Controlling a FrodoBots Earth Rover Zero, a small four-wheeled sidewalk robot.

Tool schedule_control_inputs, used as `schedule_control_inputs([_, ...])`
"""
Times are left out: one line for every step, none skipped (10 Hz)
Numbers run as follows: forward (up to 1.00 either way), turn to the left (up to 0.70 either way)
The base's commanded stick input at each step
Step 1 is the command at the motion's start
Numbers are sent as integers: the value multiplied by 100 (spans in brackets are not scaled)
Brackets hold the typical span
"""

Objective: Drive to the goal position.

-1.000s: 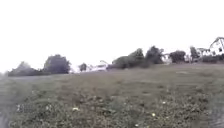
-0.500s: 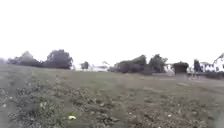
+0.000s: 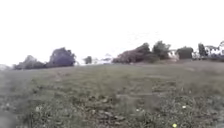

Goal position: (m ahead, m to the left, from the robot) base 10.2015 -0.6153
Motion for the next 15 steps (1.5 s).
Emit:
schedule_control_inputs([50,-41])
schedule_control_inputs([50,-44])
schedule_control_inputs([50,-48])
schedule_control_inputs([50,-48])
schedule_control_inputs([50,-48])
schedule_control_inputs([50,-49])
schedule_control_inputs([50,-45])
schedule_control_inputs([50,-27])
schedule_control_inputs([50,-9])
schedule_control_inputs([50,0])
schedule_control_inputs([50,0])
schedule_control_inputs([50,-1])
schedule_control_inputs([50,-3])
schedule_control_inputs([50,-50])
schedule_control_inputs([50,-50])
